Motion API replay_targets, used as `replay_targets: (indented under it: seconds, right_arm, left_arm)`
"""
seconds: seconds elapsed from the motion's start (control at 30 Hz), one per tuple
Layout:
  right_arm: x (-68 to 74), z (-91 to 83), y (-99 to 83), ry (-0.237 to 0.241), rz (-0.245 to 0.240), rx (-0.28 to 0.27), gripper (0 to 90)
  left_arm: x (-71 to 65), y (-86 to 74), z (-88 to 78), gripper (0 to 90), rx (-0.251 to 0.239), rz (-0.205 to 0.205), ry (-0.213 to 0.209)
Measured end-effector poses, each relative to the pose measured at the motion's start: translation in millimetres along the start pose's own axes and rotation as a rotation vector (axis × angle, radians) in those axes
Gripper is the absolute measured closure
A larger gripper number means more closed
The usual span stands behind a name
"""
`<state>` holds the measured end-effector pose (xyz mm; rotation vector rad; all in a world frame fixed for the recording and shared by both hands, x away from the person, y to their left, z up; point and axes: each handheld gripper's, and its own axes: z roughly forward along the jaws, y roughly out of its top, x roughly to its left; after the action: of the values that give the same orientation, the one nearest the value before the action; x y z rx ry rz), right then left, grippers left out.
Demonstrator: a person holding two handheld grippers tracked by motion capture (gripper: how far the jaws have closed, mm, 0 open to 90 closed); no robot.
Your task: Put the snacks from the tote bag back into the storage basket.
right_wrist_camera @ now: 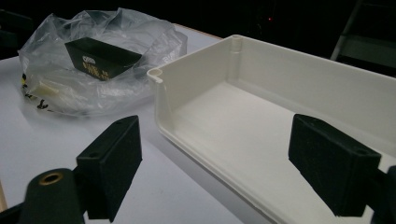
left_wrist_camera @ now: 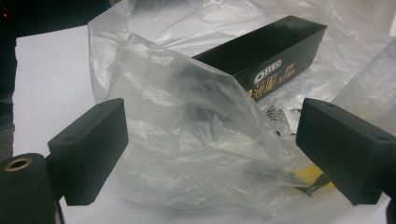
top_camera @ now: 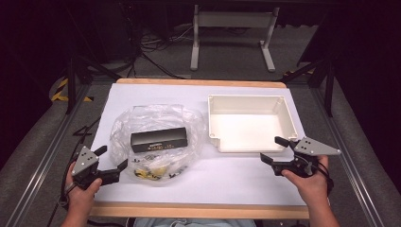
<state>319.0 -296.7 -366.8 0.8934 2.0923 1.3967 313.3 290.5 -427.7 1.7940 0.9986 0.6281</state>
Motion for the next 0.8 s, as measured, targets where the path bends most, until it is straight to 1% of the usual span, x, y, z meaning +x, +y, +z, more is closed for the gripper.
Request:
replay_targets:
  seconds: [0.17, 0.5, 0.8]
  right_arm:
    - [-0.7, -2.3, 9.0, 0.002, -0.011, 0.007, 17.6]
    - [-3.4, -5.2, 22.3, 0.016, -0.024, -0.001, 16.8]
    - [-5.4, -6.6, 36.7, 0.024, -0.062, 0.007, 16.7]
  left_arm:
    - [-0.2, 0.0, 0.1, 10.3, 0.000, -0.001, 0.001]
    - [0.0, -0.1, 1.0, 10.3, 0.001, -0.002, 0.001]
    - [0.1, -0.2, 0.7, 10.3, 0.001, -0.003, 0.003]
